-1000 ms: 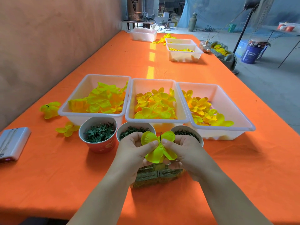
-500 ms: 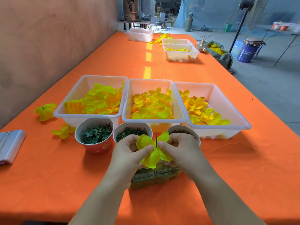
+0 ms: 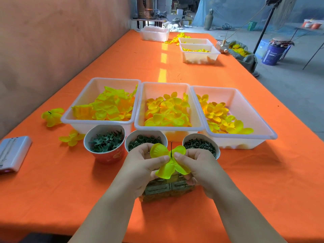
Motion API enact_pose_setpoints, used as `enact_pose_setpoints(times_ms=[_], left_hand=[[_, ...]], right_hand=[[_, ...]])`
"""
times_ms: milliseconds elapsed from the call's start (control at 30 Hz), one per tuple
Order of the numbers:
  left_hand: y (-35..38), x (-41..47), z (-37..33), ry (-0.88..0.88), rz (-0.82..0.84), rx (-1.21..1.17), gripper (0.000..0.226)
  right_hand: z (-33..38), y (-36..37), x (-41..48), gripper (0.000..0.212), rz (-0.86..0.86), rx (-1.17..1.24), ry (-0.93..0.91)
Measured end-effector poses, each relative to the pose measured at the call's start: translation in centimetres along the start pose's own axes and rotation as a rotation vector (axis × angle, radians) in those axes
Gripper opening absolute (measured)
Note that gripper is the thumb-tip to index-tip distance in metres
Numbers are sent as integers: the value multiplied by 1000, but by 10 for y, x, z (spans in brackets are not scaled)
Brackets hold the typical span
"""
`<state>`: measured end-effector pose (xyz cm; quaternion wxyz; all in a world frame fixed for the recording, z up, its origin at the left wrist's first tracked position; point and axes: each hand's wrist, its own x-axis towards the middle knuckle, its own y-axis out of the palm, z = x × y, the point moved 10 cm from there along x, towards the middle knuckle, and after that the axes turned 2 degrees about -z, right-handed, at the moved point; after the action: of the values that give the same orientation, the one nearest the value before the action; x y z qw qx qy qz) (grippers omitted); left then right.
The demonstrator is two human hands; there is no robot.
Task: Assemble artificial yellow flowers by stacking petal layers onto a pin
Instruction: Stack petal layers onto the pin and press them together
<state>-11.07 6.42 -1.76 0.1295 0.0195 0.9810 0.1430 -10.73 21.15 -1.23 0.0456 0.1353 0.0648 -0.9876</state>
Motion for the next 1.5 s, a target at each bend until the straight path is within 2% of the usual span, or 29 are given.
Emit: enact_pose_setpoints(times_ms=[267,467,633,733,900,1000,1100,1167,1267,1500], left_hand=[[-2,-2,3,-29,38,3,54],[-13,-3,8,-102,-26,5,27],[-17,-3,2,-45,-43,102,38],[-18,-4,2,-44,-45,117,39],[-16,-6,-1,-19,-25,266,42],[-14,-8,-15,71,-52,439,36],[-9,-15,-37,251,-105,613,31],[-1,-20,-49,367,-93,602,24],[10,-19,-53,452,-81,621,9],[11,-9,-40,456,-23,551,7]], right_hand=[[-4,1,0,24,45,8,57],[-10,-2,1,22,74,123,129],[-1,-10,5,11,66,84,107],[4,-15,11,13,18,25,68],[3,-10,15,13,37,-79,35],[3,-11,16,14,21,-84,18],[2,-13,15,14,5,-73,8],[2,-14,14,14,-4,-74,-5],[5,-15,14,16,-17,-109,-30],[24,-23,15,14,-20,-303,-75]])
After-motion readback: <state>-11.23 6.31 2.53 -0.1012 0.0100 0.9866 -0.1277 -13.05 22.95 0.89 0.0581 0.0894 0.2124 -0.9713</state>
